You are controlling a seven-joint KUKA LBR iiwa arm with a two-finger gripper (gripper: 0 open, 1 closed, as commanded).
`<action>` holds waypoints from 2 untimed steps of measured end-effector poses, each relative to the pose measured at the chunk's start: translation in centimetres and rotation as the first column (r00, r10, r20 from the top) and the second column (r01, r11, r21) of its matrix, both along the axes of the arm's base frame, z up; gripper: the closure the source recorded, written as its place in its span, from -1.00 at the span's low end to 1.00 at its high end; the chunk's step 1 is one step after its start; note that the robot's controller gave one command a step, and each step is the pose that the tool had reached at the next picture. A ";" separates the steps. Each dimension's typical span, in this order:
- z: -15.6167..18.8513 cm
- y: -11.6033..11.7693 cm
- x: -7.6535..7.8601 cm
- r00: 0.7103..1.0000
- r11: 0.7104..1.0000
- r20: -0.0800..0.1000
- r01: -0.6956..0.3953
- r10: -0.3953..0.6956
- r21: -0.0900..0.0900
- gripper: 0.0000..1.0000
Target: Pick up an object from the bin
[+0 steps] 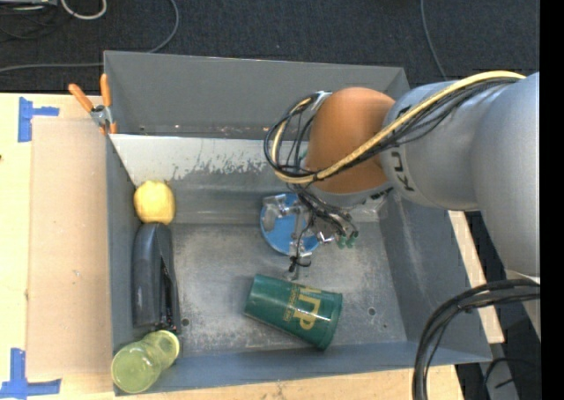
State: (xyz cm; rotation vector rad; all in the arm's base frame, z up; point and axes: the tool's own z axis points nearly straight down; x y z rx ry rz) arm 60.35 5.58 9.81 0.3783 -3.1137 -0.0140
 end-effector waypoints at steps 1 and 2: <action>-2.9 -2.4 1.1 0.998 0.998 0.019 0.056 -0.056 -0.012 -1.00; -2.8 3.3 -6.4 0.992 0.992 0.002 0.128 -0.128 -0.004 1.00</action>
Offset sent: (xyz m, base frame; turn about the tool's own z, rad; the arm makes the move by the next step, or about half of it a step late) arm -0.0637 0.0311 -0.0281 0.1311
